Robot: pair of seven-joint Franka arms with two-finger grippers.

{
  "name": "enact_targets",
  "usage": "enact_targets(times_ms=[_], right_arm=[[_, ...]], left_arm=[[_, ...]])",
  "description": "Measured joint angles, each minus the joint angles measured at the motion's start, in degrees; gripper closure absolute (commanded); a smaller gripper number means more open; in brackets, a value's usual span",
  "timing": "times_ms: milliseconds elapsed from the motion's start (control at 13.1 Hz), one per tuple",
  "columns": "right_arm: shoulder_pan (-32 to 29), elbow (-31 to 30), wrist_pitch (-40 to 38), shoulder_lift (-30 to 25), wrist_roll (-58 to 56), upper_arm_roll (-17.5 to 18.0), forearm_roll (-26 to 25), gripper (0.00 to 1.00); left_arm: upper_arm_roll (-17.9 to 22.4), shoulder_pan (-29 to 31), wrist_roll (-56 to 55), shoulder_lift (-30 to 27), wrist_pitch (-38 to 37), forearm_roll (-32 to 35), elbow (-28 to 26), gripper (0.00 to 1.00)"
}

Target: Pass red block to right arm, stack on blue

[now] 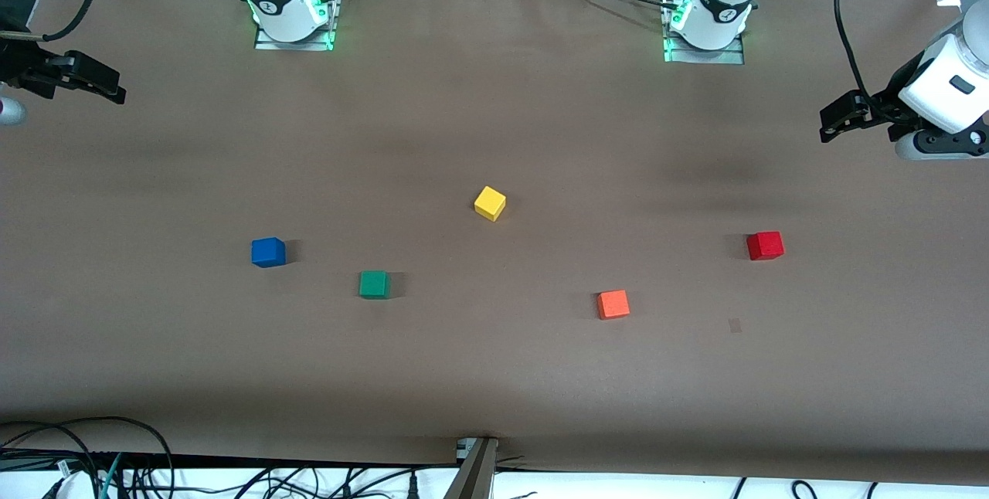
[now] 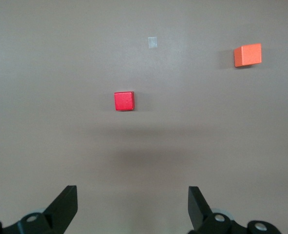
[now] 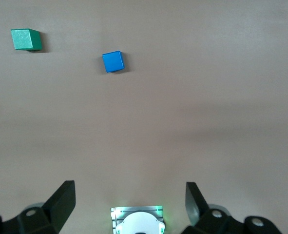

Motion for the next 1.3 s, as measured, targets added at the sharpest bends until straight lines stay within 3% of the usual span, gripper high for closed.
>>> enact_targets(times_ms=[1302], right_arm=[[-0.1,0.0,0.1,0.0,0.0,0.0,0.0,0.00]], left_arm=[[0.0,0.0,0.0,1.2,-1.2,0.0,0.0,0.00]])
